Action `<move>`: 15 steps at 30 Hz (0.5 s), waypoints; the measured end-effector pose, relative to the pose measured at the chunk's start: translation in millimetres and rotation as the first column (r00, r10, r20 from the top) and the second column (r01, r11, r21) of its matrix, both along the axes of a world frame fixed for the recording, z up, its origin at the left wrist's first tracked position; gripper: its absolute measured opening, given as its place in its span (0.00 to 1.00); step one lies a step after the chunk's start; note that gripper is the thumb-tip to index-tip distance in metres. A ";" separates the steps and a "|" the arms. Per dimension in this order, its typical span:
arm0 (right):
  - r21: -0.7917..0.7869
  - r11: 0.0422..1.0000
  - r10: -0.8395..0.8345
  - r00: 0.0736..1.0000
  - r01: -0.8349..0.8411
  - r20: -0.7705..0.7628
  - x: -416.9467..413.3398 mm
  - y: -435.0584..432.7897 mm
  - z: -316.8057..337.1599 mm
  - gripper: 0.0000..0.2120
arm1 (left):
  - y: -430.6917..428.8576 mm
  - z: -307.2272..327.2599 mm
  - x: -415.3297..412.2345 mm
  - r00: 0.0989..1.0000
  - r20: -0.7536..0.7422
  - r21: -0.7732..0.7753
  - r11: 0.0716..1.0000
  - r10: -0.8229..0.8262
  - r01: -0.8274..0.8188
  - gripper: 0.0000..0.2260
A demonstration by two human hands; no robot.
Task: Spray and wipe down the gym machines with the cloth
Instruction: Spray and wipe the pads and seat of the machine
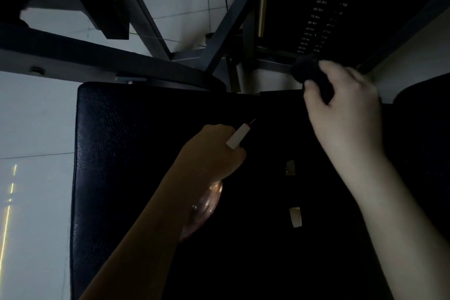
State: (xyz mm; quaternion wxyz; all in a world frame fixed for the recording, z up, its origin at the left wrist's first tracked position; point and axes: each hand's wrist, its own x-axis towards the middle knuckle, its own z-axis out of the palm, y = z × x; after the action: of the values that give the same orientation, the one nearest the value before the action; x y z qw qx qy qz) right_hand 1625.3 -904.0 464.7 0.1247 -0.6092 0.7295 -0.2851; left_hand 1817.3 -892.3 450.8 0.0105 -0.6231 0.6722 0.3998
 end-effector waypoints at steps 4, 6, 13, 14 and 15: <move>0.015 0.999 -0.043 0.998 0.043 0.042 -10.3 0.6 -5.5 0.16 | -11.8 -11.2 -16.6 0.999 0.039 0.059 0.998 -0.010 0.008 0.11; 0.014 0.999 -0.038 0.998 0.038 0.057 -9.7 -0.2 -6.4 0.16 | -14.4 -17.8 -18.5 0.998 0.043 0.091 0.995 -0.040 0.036 0.14; 0.062 0.997 -0.039 0.999 0.037 0.025 -8.3 -1.6 -8.9 0.17 | -12.7 -17.2 -16.0 0.992 0.010 0.055 0.991 -0.124 0.123 0.07; 0.082 0.996 -0.036 0.999 0.035 0.013 -6.9 -1.4 -9.7 0.17 | -12.2 -15.7 -14.8 0.992 0.008 0.043 0.991 -0.128 0.128 0.04; 0.104 0.994 -0.029 1.000 0.029 0.000 -5.3 -1.9 -11.1 0.17 | -11.6 -13.6 -12.6 0.994 0.001 0.033 0.994 -0.107 0.107 0.03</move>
State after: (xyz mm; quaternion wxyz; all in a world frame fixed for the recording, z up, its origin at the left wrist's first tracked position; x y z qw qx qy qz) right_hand 1620.0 -905.9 453.5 0.1525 -0.5909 0.7520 -0.2490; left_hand 1804.6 -903.9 437.2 0.0433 -0.5867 0.6978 0.4088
